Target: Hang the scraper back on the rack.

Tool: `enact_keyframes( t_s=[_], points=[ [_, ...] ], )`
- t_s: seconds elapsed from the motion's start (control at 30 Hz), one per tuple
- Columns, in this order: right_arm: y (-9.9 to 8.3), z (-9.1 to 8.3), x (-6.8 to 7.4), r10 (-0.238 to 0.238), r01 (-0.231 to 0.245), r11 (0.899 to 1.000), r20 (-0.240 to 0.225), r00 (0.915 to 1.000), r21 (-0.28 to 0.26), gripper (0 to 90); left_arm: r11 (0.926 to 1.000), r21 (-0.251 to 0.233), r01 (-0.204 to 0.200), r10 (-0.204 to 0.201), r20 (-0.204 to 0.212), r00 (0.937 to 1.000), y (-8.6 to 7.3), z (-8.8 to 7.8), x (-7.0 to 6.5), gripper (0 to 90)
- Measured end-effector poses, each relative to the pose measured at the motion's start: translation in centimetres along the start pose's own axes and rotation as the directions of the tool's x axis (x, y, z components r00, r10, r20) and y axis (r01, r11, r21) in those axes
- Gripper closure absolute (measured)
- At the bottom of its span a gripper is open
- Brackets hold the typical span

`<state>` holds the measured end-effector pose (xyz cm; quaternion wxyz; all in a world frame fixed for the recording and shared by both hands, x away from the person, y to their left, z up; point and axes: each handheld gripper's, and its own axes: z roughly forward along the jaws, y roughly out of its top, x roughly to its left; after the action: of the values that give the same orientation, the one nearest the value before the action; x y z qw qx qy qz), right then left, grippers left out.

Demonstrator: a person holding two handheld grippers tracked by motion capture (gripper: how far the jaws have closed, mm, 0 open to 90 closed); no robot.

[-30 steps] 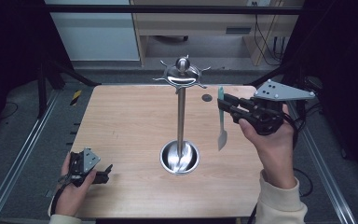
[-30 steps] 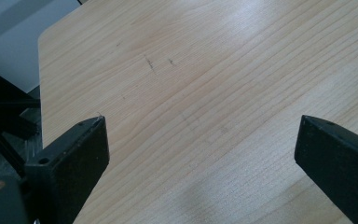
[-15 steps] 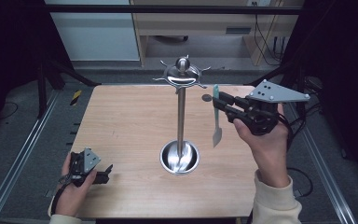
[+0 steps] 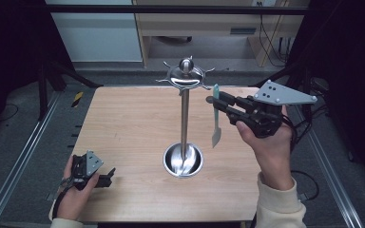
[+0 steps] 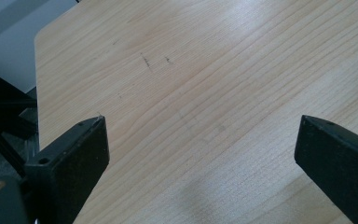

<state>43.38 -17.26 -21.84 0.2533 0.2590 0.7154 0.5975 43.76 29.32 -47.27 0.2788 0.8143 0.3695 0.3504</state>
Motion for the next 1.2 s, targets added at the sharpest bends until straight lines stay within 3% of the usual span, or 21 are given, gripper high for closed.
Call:
enact_keyframes(
  t_s=[0.77,1.2],
  points=[
    [-0.04,0.69,0.45,-0.004,0.004,1.0,-0.024,0.9997,0.008,74.0,0.9999,0.01,-0.009,0.009,0.007,0.9999,0.01,0.06,-0.1,2.8],
    [-0.11,0.95,0.51,0.005,-0.004,1.0,-0.014,0.9999,0.005,74.1,0.9999,0.011,-0.009,0.009,0.008,0.9999,-0.01,0.08,-0.1,2.7]
  ],
)
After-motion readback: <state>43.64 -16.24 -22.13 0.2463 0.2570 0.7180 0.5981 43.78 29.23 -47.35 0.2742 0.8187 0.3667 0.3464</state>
